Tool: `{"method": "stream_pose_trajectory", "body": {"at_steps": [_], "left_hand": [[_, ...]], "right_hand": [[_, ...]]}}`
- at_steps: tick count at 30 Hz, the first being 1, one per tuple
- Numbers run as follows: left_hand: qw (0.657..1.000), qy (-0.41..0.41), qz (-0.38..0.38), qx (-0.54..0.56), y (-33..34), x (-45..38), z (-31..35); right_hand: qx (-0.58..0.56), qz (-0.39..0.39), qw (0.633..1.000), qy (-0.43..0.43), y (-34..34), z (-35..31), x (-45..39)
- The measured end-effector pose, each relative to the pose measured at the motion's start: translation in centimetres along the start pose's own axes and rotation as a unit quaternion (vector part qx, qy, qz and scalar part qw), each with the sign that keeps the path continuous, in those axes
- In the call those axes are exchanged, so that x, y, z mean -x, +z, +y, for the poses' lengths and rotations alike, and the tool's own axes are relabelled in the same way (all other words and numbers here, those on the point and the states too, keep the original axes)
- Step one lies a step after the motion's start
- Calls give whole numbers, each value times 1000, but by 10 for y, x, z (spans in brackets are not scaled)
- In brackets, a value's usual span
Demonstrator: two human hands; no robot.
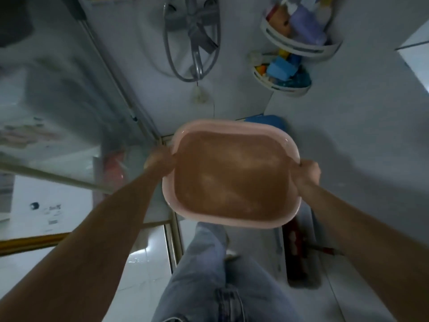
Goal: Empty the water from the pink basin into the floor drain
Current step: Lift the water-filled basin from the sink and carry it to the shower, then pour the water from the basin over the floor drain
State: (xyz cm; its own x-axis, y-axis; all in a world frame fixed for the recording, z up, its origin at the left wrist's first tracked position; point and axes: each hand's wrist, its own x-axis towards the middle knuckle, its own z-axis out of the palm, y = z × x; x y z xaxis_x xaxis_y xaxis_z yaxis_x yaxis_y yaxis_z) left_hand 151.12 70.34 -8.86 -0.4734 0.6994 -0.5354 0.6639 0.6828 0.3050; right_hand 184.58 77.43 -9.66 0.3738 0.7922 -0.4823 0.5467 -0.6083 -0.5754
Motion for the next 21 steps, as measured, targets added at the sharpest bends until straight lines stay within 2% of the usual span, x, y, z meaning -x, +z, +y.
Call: {"method": "stream_pose_trajectory", "body": {"at_steps": [3, 7, 11, 16, 21], "left_hand": [[999, -19, 13, -44, -10, -27, 6], [997, -63, 8, 36, -1, -67, -3], [992, -108, 20, 56, 12, -109, -9], [980, -176, 23, 85, 50, -171, -22], [976, -206, 21, 71, 105, -221, -43]], "right_hand": [[16, -2, 1000, -11, 28, -21, -28], [32, -13, 999, -41, 59, -53, -58], [65, -39, 995, -64, 91, -81, -95], [92, -93, 988, -76, 155, -100, -166], [114, -131, 981, -91, 219, -93, -226]]}}
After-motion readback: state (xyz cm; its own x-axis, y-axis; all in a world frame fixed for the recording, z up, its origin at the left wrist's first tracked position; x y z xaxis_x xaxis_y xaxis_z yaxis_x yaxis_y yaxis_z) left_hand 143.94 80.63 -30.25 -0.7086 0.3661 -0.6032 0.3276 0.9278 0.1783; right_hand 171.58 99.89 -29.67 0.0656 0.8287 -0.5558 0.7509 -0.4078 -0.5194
